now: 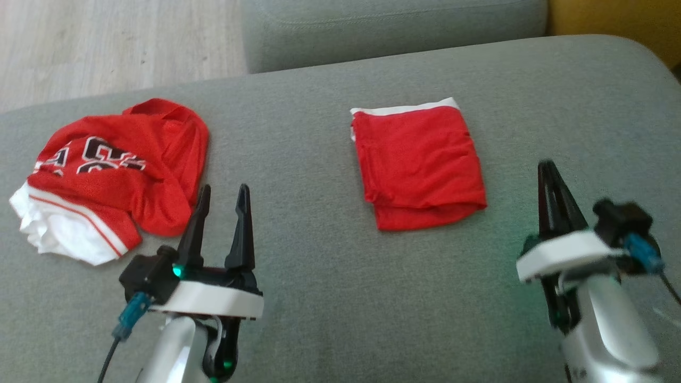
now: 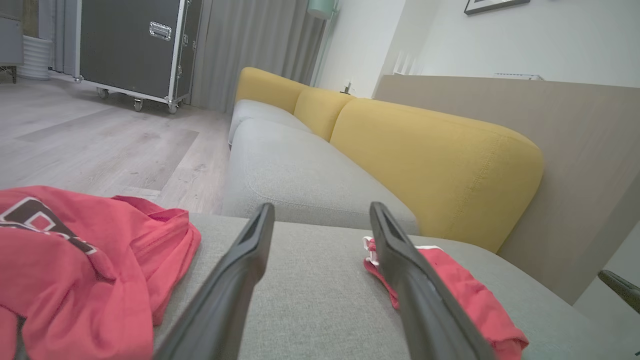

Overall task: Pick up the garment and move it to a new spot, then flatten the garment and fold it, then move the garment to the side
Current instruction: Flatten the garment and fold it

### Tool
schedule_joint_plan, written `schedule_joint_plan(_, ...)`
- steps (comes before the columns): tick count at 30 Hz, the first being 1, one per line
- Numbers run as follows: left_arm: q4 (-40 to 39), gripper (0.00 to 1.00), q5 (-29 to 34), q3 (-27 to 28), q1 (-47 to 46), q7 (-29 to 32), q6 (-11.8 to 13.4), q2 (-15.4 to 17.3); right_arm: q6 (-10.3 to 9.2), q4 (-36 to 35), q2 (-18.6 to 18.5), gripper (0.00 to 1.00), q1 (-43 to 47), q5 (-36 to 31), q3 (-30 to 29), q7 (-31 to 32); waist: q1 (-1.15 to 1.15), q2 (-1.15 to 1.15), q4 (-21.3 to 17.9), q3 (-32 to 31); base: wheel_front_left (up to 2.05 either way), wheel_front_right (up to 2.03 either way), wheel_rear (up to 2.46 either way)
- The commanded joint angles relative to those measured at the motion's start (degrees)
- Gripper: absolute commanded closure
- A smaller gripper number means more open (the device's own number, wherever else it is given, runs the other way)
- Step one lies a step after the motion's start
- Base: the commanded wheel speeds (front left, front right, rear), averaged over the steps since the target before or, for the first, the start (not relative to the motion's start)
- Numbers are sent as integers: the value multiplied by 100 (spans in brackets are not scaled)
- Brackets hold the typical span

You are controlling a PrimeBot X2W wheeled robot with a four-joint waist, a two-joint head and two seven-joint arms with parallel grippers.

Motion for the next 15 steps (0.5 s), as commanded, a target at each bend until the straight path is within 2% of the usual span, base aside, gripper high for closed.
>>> schedule_joint_plan(1,-160,0,29,200,-100,-37,-33,47,-5,-285,43,0,1,-17,94,-59,1,0,-55,-43,0,0,0)
schedule_joint_plan(6,-90,0,-116,237,1,-37,-33,47,-5,-591,59,0,335,93,117,-60,1,0,-84,-76,0,0,0)
schedule_joint_plan(15,-74,0,-93,156,-16,-37,-33,47,-5,-585,61,0,296,12,177,-60,1,0,58,-3,0,0,0)
